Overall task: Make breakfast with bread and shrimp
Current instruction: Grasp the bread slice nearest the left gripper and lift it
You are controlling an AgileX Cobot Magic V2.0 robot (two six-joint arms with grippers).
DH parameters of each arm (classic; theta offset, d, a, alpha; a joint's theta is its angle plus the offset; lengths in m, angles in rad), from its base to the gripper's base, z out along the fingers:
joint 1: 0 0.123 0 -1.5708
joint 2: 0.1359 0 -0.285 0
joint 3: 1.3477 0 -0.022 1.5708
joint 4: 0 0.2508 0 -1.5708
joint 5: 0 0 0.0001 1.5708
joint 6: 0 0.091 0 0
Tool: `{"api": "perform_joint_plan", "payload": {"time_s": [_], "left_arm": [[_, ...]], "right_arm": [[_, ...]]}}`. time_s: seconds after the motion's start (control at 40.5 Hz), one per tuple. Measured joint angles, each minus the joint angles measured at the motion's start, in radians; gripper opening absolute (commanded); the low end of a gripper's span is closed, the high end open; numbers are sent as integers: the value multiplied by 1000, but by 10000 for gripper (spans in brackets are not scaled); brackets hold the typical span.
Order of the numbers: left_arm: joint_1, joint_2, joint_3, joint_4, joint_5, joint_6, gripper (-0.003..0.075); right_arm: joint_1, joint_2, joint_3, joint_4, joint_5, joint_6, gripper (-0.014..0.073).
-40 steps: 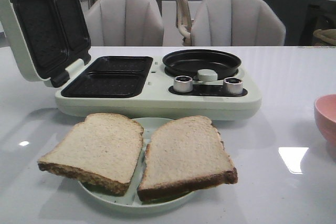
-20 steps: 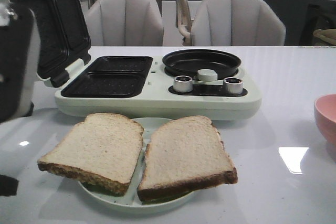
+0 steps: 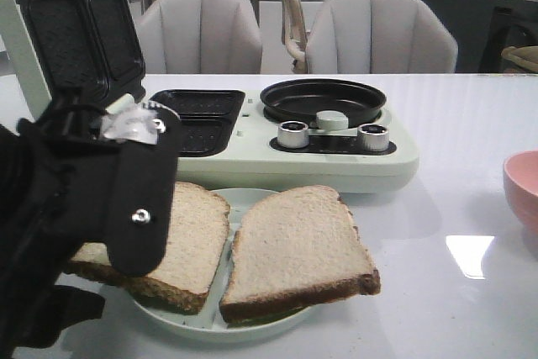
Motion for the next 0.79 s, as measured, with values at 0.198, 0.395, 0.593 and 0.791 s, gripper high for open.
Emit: {"api": "perform_joint_plan", "payload": {"time_s": [0.198,0.395,0.593,0.791], "left_arm": [[9,101,-52,38,59,-6,503],[11,131,-65,29,77,-8,290],[11,121,-65,1,91,-10,103],[11,29,-65,-28,126,-10,101]], "right_arm": [[0,0,0,0,0,0,423],[0,0,0,0,0,0,423],[0,0,0,0,0,0,423],[0,0,0,0,0,0,423]]}}
